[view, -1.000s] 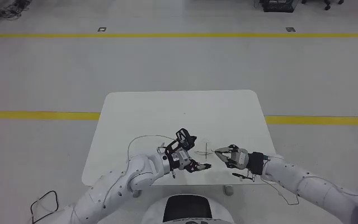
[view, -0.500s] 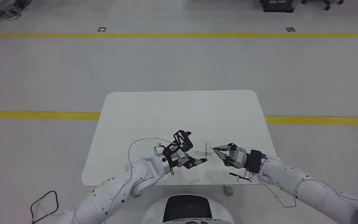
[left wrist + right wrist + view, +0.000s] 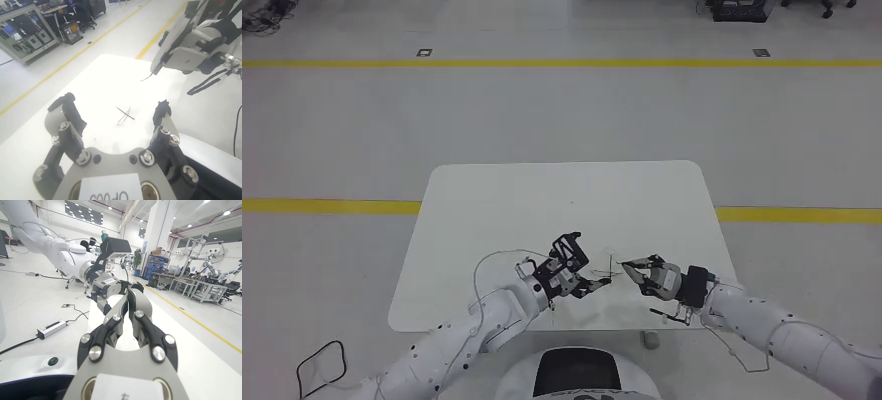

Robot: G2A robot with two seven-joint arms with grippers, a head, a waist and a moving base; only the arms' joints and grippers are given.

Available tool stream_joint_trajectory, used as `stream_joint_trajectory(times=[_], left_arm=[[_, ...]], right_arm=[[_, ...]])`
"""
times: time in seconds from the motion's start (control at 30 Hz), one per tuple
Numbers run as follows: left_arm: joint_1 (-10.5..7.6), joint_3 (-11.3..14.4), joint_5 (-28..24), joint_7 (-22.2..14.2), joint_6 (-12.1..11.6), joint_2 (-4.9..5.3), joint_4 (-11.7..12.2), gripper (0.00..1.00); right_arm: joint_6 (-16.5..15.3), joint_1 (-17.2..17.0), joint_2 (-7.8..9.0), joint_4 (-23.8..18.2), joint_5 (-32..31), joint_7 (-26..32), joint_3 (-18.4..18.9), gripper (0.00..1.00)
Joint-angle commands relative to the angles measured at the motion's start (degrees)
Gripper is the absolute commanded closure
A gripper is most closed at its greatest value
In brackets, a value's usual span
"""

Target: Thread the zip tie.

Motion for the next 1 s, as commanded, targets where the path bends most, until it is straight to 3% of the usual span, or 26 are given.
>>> stream_joint_trajectory(times=[0.0, 0.33, 0.67, 0.87, 0.97], left_arm=[[0.03, 0.22, 0.54, 0.04, 1.84, -0.26, -0.07, 0.0], [-0.09, 0.46, 2.01, 0.08, 2.49, -0.4, 0.28, 0.0], [-1.36, 5.44, 7.65, 2.21, 11.49, -3.26, 3.16, 0.0], [-1.71, 7.37, 10.24, 5.0, 18.43, -5.11, 4.83, 0.0], [-1.64, 7.57, 10.52, 5.34, 18.97, -5.31, 4.97, 0.0]], right_arm=[[0.0, -0.01, -0.09, -0.34, 0.41, 0.55, -0.21, 1.0], [0.38, -0.13, -0.22, -0.83, 0.75, 2.01, 0.0, 1.0], [0.0, -3.38, -1.36, -2.87, 7.29, 6.47, 4.51, 1.0], [0.0, -4.72, -1.87, -3.83, 9.77, 8.57, 6.06, 1.0], [0.0, -4.74, -1.88, -3.85, 9.8, 8.65, 6.11, 1.0]])
